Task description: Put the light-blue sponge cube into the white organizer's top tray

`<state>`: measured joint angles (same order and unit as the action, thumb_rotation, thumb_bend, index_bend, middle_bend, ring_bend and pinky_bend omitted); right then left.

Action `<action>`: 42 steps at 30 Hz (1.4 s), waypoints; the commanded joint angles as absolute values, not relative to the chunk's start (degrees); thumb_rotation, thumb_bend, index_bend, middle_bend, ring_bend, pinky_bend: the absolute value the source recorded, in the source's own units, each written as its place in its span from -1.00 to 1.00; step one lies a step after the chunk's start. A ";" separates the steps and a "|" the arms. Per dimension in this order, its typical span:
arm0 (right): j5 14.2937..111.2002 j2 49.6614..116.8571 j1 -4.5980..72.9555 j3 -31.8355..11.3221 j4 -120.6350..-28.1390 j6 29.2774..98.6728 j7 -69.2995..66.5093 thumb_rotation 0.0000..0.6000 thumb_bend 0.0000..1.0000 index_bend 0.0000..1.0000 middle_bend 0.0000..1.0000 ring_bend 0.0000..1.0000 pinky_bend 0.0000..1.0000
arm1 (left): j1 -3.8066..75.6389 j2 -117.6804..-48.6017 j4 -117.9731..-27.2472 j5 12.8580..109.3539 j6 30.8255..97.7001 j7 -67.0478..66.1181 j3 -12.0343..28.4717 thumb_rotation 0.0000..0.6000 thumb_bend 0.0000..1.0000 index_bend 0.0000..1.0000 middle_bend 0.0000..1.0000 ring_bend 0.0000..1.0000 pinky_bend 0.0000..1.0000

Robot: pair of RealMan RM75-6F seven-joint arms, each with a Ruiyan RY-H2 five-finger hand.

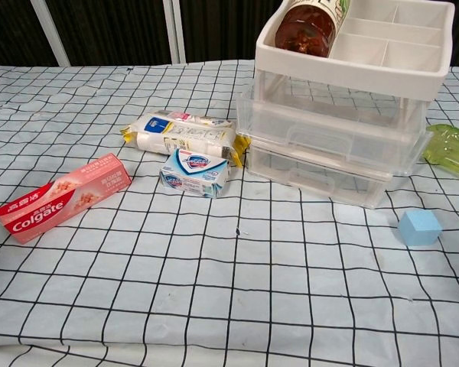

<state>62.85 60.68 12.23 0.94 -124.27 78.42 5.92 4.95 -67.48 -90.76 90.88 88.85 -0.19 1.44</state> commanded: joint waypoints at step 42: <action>54.02 91.13 14.71 -6.86 -99.69 76.32 14.96 1.00 -0.52 -0.43 0.64 0.71 0.61 | 5.26 -67.46 -90.83 89.42 87.73 0.27 1.81 1.00 -0.90 -1.00 -1.00 -1.00 -1.00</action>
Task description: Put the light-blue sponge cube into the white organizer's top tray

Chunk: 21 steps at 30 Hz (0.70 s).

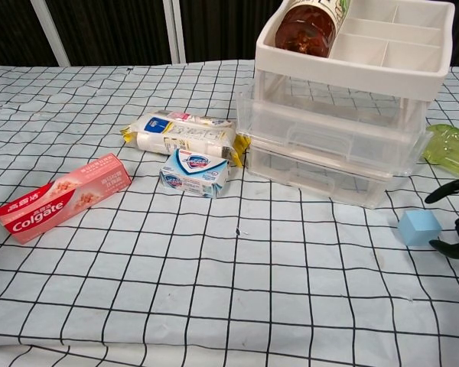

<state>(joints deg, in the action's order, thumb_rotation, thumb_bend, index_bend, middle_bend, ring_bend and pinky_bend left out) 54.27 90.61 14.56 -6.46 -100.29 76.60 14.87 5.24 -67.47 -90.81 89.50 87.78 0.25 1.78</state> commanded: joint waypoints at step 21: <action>50.96 94.05 14.82 -9.06 -96.09 74.74 16.00 1.00 -0.42 -0.19 0.64 0.72 0.61 | 5.20 -67.42 -91.02 89.11 87.73 0.40 1.92 1.00 -0.89 -1.00 -1.00 -1.00 -1.00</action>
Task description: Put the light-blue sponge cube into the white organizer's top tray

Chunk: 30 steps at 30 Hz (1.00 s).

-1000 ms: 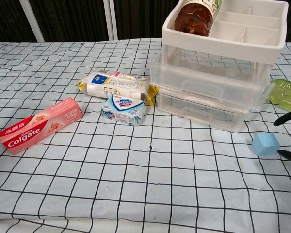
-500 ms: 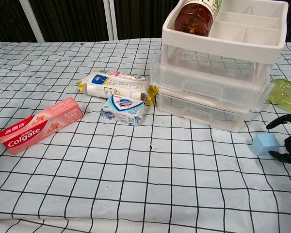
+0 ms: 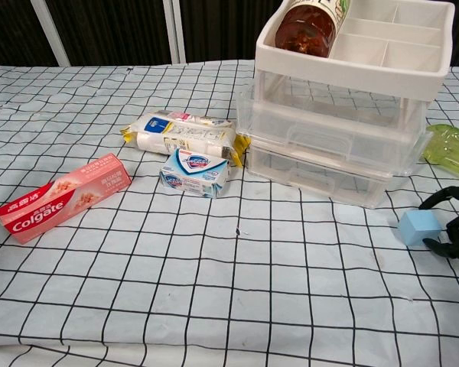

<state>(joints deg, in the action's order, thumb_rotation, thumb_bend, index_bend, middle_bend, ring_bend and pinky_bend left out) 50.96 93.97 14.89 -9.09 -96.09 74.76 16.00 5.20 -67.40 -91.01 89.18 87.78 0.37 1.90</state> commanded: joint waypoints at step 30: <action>56.43 67.80 9.76 -9.15 -123.61 72.25 7.68 1.00 -0.33 0.36 0.66 0.74 0.61 | 5.20 -67.60 -91.14 89.36 88.26 0.26 2.15 1.00 -0.88 -1.00 -1.00 -1.00 -1.00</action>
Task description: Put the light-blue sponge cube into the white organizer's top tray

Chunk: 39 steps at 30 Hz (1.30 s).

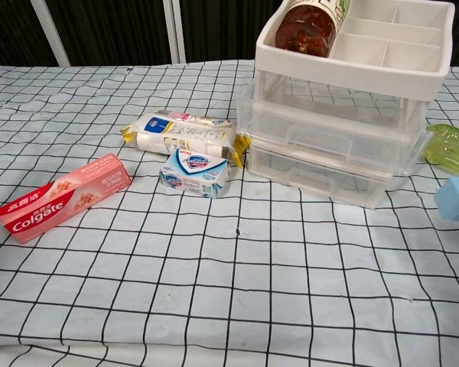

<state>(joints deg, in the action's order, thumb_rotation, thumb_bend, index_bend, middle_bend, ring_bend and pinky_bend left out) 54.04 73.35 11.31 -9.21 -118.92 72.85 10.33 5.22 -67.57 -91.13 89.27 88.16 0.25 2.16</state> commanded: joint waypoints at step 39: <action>58.75 78.68 20.78 -16.94 -131.08 79.07 19.52 1.00 -0.33 0.36 0.66 0.74 0.61 | 5.12 -67.51 -90.76 90.29 88.72 1.82 1.81 1.00 -0.88 -1.00 -1.00 -1.00 -1.00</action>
